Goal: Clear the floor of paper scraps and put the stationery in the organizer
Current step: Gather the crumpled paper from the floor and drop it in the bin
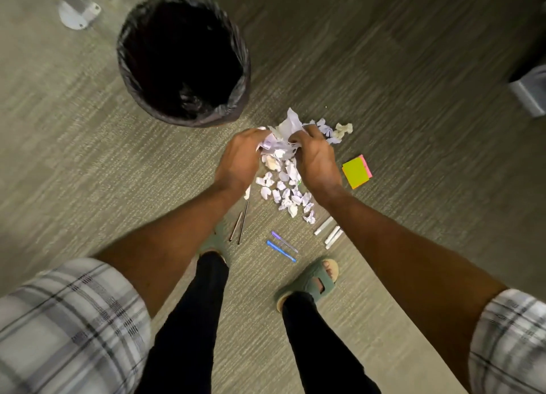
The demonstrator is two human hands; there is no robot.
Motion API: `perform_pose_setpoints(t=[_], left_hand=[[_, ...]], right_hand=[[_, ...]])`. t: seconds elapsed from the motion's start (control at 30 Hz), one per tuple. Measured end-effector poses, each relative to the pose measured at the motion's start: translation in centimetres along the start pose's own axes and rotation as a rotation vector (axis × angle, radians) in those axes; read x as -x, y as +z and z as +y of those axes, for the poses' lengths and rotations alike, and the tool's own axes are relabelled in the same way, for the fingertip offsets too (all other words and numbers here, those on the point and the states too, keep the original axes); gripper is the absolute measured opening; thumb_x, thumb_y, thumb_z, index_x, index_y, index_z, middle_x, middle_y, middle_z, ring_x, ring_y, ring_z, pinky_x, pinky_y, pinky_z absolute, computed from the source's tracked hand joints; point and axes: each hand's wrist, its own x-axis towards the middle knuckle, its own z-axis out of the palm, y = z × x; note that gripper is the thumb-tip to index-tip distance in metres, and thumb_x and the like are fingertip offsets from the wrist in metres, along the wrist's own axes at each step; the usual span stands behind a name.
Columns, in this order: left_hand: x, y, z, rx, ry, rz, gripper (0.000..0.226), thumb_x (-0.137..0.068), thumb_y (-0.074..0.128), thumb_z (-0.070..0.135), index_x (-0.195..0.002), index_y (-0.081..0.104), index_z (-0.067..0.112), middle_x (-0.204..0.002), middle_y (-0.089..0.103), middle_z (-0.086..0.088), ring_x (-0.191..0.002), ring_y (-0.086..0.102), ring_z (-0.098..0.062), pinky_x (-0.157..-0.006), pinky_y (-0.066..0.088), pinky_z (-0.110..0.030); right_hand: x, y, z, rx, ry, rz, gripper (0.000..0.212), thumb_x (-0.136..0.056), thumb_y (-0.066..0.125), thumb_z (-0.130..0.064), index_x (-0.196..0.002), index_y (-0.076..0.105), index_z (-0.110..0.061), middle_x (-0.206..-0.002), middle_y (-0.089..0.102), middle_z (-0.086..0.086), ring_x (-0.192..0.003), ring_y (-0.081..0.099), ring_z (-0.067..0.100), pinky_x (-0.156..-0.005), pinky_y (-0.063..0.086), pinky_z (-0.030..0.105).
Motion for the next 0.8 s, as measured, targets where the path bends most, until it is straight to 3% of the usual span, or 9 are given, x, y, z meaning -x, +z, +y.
perform_pose_setpoints(t=[0.17, 0.27, 0.4, 0.5, 0.57, 0.63, 0.73, 0.8], left_hand=[[-1.9, -6.6, -1.4, 0.019, -0.004, 0.099, 0.040, -0.091, 0.064, -0.001, -0.126, 0.067, 0.018, -0.119, 0.071, -0.002, -0.108, 0.067, -0.016, -0.098, 0.053, -0.029], [-3.4, -10.6, -2.7, 0.024, -0.019, 0.129, 0.031, -0.090, 0.065, 0.004, -0.115, 0.070, 0.021, -0.110, 0.073, 0.000, -0.101, 0.068, -0.016, -0.091, 0.055, -0.032], [-5.9, -14.1, -4.8, 0.052, -0.099, 0.126, 0.012, -0.088, 0.066, 0.015, -0.099, 0.070, 0.019, -0.099, 0.074, -0.001, -0.094, 0.069, -0.018, -0.085, 0.056, -0.036], [-8.4, -15.7, -6.0, 0.090, -0.288, 0.145, 0.028, -0.086, 0.075, 0.030, -0.110, 0.073, 0.016, -0.112, 0.074, -0.007, -0.105, 0.068, -0.023, -0.083, 0.045, -0.020], [-10.1, -16.4, -6.5, 0.098, -0.365, 0.118, 0.031, -0.084, 0.075, 0.036, -0.111, 0.072, 0.019, -0.115, 0.073, -0.006, -0.106, 0.068, -0.023, -0.080, 0.047, -0.024], [-11.7, -17.1, -6.8, 0.096, -0.400, 0.082, 0.033, -0.083, 0.074, 0.038, -0.113, 0.069, 0.023, -0.121, 0.071, -0.005, -0.111, 0.068, -0.023, -0.088, 0.053, -0.029], [-13.0, -17.4, -7.2, 0.112, -0.449, 0.049, 0.058, -0.083, 0.076, 0.041, -0.134, 0.061, 0.018, -0.136, 0.064, -0.007, -0.124, 0.062, -0.023, -0.103, 0.050, -0.030], [-13.3, -17.3, -7.3, 0.127, -0.447, 0.031, 0.061, -0.083, 0.077, 0.041, -0.136, 0.059, 0.016, -0.137, 0.063, -0.007, -0.125, 0.061, -0.022, -0.106, 0.049, -0.030]], right_hand=[[-2.8, -3.3, -6.5, -0.052, -0.055, 0.010, 0.037, -0.089, 0.046, 0.008, -0.115, 0.063, -0.011, -0.129, 0.053, 0.011, -0.094, 0.066, 0.031, -0.085, 0.055, 0.039], [-5.1, -4.0, -10.4, -0.076, -0.063, 0.019, 0.036, -0.087, 0.054, 0.006, -0.117, 0.063, -0.012, -0.132, 0.053, 0.014, -0.101, 0.066, 0.030, -0.087, 0.053, 0.030], [-8.2, -3.4, -14.6, -0.101, -0.042, 0.053, 0.036, -0.091, 0.055, 0.005, -0.122, 0.063, -0.013, -0.131, 0.052, 0.014, -0.102, 0.065, 0.027, -0.088, 0.053, 0.030], [-11.2, -2.6, -16.7, -0.115, -0.023, 0.011, 0.037, -0.095, 0.054, 0.002, -0.128, 0.061, -0.013, -0.133, 0.051, 0.015, -0.107, 0.063, 0.023, -0.097, 0.053, 0.029], [-13.1, -2.2, -17.6, -0.167, 0.019, -0.049, 0.039, -0.095, 0.053, 0.000, -0.130, 0.060, -0.014, -0.133, 0.052, 0.013, -0.112, 0.061, 0.023, -0.100, 0.053, 0.032], [-14.6, -1.8, -18.3, -0.169, 0.030, -0.103, 0.041, -0.094, 0.053, 0.000, -0.131, 0.059, -0.016, -0.134, 0.053, 0.012, -0.118, 0.058, 0.024, -0.104, 0.049, 0.030], [-15.7, -1.2, -18.7, -0.128, -0.004, -0.170, 0.046, -0.092, 0.049, 0.000, -0.133, 0.059, -0.019, -0.137, 0.054, 0.010, -0.127, 0.053, 0.025, -0.108, 0.044, 0.029], [-16.1, -1.0, -18.6, -0.118, -0.005, -0.188, 0.047, -0.091, 0.050, -0.001, -0.133, 0.058, -0.021, -0.136, 0.057, 0.008, -0.128, 0.053, 0.023, -0.105, 0.043, 0.026]])
